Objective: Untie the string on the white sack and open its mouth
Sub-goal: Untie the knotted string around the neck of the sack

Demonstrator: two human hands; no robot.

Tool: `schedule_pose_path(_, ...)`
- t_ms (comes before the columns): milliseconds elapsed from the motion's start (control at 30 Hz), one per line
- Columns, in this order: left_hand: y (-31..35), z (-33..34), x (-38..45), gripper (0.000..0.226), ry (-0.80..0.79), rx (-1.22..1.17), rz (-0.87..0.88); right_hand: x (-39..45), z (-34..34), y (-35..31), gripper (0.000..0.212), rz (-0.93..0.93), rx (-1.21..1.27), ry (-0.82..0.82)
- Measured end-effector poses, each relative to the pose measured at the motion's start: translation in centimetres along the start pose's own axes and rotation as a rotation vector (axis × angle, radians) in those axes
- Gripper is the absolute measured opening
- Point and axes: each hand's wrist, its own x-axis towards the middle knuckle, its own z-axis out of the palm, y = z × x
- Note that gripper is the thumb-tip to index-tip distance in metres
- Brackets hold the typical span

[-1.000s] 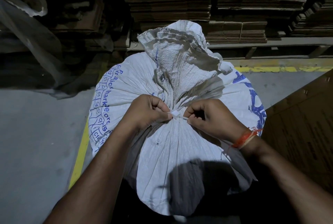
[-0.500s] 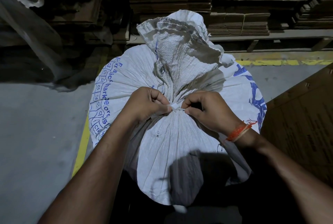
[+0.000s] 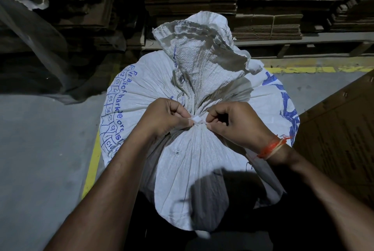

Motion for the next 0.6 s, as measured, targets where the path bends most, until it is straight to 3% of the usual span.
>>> schedule_pose_path(600, -0.3, 0.0, 0.2, 0.013, -0.006, 0.001, 0.004, 0.0, 1.4, -0.3, 0.009, 0.031, -0.020, 0.051)
